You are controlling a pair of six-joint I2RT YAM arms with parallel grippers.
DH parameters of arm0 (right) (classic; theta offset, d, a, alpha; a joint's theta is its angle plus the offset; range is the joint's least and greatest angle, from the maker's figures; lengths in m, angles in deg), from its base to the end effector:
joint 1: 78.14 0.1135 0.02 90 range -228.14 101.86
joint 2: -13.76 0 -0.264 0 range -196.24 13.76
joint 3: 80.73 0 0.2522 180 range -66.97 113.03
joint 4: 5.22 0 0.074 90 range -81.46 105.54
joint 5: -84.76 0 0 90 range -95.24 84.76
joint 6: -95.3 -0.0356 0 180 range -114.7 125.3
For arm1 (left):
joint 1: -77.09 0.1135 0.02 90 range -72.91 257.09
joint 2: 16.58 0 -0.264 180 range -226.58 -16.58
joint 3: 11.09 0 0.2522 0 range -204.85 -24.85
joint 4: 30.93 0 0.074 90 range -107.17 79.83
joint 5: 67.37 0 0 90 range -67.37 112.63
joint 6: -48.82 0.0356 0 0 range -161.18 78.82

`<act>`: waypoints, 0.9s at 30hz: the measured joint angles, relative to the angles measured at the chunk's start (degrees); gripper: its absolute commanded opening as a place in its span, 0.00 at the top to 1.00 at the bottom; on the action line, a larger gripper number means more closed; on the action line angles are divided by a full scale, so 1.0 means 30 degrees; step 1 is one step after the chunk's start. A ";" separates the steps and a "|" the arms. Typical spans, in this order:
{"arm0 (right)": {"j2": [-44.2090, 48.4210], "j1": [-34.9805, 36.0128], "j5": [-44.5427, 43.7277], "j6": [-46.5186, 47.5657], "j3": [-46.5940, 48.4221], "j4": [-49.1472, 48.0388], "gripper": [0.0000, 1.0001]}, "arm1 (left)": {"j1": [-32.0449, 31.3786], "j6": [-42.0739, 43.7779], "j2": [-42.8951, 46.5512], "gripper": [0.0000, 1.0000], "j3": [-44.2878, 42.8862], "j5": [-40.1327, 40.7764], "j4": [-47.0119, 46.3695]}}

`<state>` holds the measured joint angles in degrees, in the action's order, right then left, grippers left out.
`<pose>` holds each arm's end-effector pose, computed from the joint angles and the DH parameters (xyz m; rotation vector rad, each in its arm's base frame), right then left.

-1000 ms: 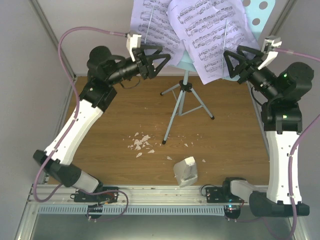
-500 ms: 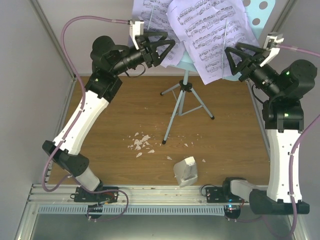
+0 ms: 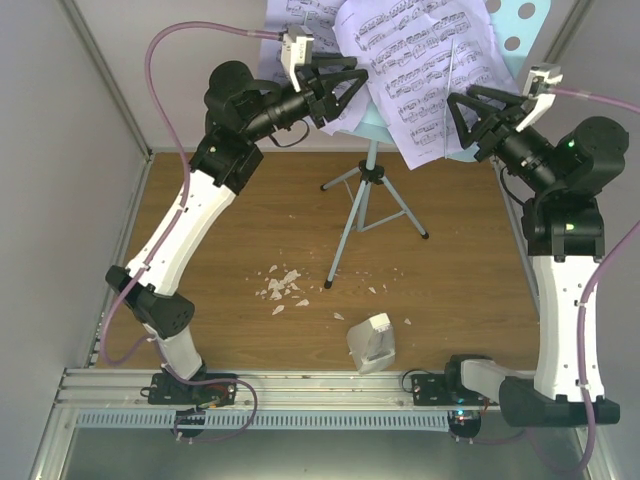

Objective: Pack up the instrument practice props

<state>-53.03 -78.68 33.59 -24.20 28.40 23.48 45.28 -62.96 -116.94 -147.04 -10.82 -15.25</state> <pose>0.2014 0.0204 0.5500 -0.2286 1.4237 0.8674 0.3041 -0.2117 0.5553 0.6488 1.2097 -1.1494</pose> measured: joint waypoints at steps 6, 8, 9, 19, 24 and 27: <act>-0.0277 0.0634 -0.0364 -0.0051 0.0000 0.0029 0.39 | -0.0219 0.0809 0.0153 0.47 0.0284 0.1209 0.0459; -0.0262 0.0736 -0.0525 -0.0044 0.0000 0.0015 0.39 | -0.0226 0.1049 0.0678 0.47 0.1333 0.1851 0.0583; -0.0240 0.0743 -0.0576 -0.0051 -0.0007 0.0015 0.39 | -0.0226 0.1144 0.0947 0.47 0.1858 0.2164 0.0612; -0.0240 0.0984 -0.0933 -0.0051 -0.0044 0.0015 0.39 | -0.0080 0.1413 0.1384 0.39 0.2098 0.2535 0.0831; -0.0240 0.1056 -0.0947 -0.0051 -0.0087 0.0015 0.39 | 0.0000 0.1035 -0.0124 0.51 -0.0277 0.1494 0.0670; -0.0240 0.1144 -0.0969 -0.0051 -0.0087 0.0015 0.39 | 0.0000 0.0670 -0.0954 0.59 -0.1107 0.0758 0.0539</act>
<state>-53.75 -75.24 30.68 -24.35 28.14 23.53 45.28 -60.95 -119.80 -150.36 -8.54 -13.64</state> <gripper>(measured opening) 0.608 0.475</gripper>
